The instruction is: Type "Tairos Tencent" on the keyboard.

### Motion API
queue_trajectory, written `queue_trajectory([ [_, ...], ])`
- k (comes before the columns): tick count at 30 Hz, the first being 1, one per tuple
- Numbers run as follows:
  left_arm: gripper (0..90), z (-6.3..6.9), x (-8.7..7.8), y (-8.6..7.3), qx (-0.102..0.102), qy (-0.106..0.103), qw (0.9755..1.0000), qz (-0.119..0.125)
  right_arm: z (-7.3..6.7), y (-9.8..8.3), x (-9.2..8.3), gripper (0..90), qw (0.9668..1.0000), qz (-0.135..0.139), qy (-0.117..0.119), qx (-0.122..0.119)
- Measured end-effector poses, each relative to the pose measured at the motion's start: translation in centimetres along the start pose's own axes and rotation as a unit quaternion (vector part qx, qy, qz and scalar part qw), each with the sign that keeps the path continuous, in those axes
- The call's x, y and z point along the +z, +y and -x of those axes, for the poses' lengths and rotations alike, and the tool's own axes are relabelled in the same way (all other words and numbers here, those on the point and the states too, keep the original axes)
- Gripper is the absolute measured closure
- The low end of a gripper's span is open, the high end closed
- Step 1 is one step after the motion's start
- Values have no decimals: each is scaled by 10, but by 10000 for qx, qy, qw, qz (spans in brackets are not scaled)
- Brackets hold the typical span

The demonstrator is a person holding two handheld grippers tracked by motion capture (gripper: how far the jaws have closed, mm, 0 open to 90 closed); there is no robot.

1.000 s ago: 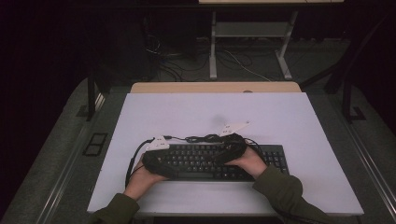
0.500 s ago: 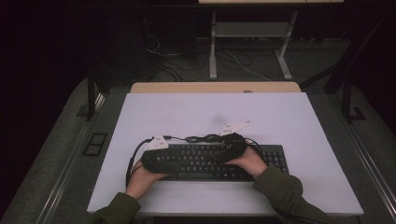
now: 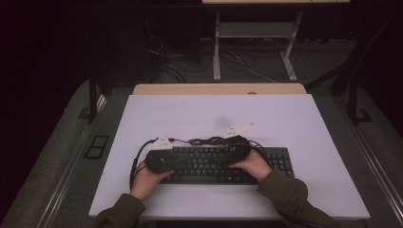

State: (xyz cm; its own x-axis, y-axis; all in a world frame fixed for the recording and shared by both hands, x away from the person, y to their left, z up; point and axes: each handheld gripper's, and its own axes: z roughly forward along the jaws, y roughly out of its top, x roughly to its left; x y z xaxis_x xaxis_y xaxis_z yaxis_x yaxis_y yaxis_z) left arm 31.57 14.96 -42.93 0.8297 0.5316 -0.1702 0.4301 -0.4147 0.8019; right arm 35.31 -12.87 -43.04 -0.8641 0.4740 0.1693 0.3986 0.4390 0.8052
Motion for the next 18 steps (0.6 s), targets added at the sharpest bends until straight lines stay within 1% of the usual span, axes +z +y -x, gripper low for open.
queue_trajectory([
  [2, 890, 1, 2, 2, 4, 16, 10000, -20, 0, 0, 0, 149, 10000, -1, -1, -4],
  [3, 890, 1, 2, 2, 49, 35, 10000, -60, 0, 0, 0, 149, 10000, 1, -1, -3],
  [6, 891, 1, 6, 3, 25, 75, 10000, -59, 0, 0, 0, 149, 10000, 0, -2, -3],
  [7, 891, 1, 7, 4, 56, 82, 9999, -78, 0, 0, 0, 149, 10000, 1, -2, 0],
  [9, 891, 0, 9, 5, 51, 101, 9999, -83, 0, 0, 0, 149, 10000, 3, -3, -1],
  [18, 891, 0, 17, 6, 102, 113, 9997, -183, 0, 0, 0, 149, 10000, -2, -4, 13],
])
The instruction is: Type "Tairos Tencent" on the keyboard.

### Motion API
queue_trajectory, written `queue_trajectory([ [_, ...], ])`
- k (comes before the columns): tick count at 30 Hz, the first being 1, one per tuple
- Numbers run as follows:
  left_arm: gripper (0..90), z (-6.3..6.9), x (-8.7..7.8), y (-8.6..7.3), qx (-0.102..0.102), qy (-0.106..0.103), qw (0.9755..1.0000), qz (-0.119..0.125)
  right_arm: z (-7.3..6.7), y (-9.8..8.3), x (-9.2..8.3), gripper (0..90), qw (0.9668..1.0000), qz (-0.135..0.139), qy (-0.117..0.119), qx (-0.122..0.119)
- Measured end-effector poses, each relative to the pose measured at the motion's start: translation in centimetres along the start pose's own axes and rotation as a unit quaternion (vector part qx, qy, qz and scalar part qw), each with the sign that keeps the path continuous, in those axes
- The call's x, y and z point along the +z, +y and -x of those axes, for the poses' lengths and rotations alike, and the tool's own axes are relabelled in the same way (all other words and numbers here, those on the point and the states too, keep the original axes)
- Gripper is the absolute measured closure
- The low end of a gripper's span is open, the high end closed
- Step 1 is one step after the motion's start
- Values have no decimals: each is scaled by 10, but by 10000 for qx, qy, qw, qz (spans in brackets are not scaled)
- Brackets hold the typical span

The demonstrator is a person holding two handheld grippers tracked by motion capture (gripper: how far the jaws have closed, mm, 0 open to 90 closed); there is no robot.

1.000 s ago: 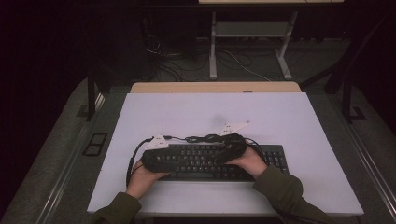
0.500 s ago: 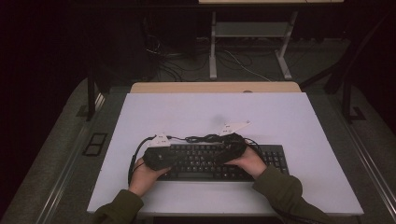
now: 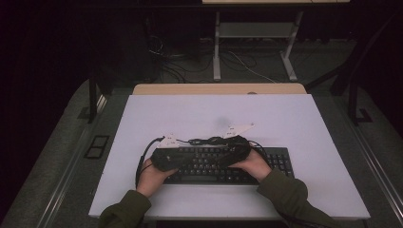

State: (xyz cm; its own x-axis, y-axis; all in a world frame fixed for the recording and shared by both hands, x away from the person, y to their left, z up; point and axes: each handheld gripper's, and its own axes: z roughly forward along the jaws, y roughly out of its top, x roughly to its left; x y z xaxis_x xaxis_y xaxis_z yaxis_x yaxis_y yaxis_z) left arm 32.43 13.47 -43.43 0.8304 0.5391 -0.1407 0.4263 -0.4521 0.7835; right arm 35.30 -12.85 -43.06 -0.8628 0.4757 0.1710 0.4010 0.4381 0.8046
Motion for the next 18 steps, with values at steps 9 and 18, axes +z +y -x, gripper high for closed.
queue_trajectory([
  [9, 891, -3, 0, -3, -74, 94, 9999, -55, 0, 0, -1, 149, 10000, -2, -9, -5],
  [18, 891, -3, 1, -3, -66, 89, 9999, -66, 0, 0, -1, 149, 10000, -4, -18, -9],
])
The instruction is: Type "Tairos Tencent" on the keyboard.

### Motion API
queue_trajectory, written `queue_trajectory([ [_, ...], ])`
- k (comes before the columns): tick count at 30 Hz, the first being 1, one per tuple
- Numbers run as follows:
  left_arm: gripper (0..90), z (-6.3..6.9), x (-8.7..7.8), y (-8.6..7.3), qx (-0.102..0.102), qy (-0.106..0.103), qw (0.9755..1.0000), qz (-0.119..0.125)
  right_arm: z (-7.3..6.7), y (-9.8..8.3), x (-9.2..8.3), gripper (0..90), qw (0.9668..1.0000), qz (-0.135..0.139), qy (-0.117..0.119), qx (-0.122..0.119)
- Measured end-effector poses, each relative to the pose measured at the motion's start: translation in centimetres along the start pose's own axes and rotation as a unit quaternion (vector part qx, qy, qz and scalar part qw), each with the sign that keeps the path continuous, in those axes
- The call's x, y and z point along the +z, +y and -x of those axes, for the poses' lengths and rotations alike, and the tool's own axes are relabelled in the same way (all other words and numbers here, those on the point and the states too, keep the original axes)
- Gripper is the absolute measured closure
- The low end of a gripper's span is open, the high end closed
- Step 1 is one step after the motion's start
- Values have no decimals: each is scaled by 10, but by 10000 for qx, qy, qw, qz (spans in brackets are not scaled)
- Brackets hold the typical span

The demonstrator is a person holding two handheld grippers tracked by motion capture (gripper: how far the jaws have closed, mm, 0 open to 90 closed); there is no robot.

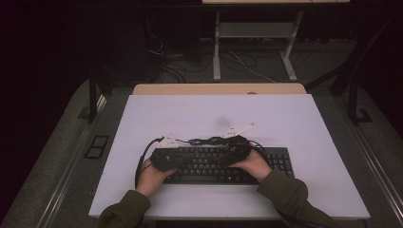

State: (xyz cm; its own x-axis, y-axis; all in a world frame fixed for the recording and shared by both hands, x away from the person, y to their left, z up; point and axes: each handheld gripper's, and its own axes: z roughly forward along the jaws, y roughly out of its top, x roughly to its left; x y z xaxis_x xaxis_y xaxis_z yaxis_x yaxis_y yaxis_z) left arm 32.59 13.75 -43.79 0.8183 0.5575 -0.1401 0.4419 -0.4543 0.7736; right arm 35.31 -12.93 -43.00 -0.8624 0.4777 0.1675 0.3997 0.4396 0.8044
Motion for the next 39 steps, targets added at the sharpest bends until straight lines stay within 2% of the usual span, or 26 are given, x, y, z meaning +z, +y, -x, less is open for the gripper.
queue_trajectory([
  [21, 892, 0, 1, 0, -13, -26, 10000, -66, -1, 1, -1, 149, 10000, 18, -2, 15],
  [35, 889, 0, -7, 2, -39, -68, 9999, 152, 0, 1, -2, 149, 10000, 36, -14, 11],
  [39, 833, -1, -11, 0, -80, -85, 9997, 208, 1, 1, -3, 150, 10000, 37, -8, 21],
])
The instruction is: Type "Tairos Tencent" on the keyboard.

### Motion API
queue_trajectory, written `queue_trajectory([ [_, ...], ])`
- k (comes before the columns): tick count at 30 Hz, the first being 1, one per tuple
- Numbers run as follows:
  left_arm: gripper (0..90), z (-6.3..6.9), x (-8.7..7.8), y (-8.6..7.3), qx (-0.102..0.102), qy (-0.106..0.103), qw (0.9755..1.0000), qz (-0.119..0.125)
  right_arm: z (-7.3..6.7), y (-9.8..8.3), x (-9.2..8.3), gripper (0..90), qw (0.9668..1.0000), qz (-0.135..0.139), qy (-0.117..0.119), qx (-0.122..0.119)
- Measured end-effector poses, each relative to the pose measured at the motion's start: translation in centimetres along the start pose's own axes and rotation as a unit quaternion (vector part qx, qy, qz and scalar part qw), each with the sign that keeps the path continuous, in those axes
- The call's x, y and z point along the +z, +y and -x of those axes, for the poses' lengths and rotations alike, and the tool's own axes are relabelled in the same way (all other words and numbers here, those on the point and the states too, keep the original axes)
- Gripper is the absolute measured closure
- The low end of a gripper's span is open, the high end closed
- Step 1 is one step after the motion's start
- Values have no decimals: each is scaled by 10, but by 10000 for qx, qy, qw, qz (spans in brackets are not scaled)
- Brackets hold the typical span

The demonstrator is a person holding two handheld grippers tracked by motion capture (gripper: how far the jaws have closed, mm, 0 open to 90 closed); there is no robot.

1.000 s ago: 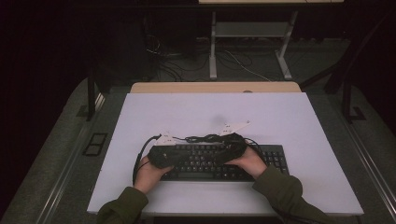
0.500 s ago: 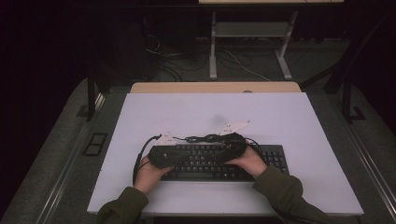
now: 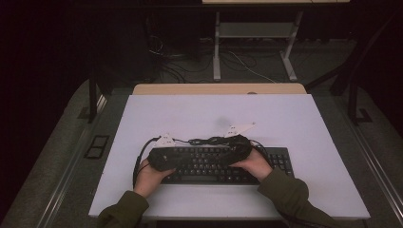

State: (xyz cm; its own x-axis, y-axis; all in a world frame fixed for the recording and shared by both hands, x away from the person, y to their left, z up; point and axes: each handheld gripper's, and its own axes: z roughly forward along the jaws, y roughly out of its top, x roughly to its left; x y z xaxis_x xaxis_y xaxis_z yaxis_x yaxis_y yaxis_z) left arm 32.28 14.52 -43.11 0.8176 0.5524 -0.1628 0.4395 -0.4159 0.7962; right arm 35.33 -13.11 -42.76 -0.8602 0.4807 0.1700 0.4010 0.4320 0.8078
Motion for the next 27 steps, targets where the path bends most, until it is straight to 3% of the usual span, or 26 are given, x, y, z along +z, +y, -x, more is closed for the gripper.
queue_trajectory([
  [10, 577, 1, -5, -3, 23, 10, 10000, 28, 1, -1, -3, 162, 9999, -68, 85, -11],
  [18, 374, 1, -7, -7, 32, -25, 9999, 104, 1, -2, -7, 271, 9998, -112, 165, -24],
  [27, 274, 1, -10, -10, 28, -18, 9999, 137, 2, -4, -12, 454, 9996, -128, 264, -27],
])
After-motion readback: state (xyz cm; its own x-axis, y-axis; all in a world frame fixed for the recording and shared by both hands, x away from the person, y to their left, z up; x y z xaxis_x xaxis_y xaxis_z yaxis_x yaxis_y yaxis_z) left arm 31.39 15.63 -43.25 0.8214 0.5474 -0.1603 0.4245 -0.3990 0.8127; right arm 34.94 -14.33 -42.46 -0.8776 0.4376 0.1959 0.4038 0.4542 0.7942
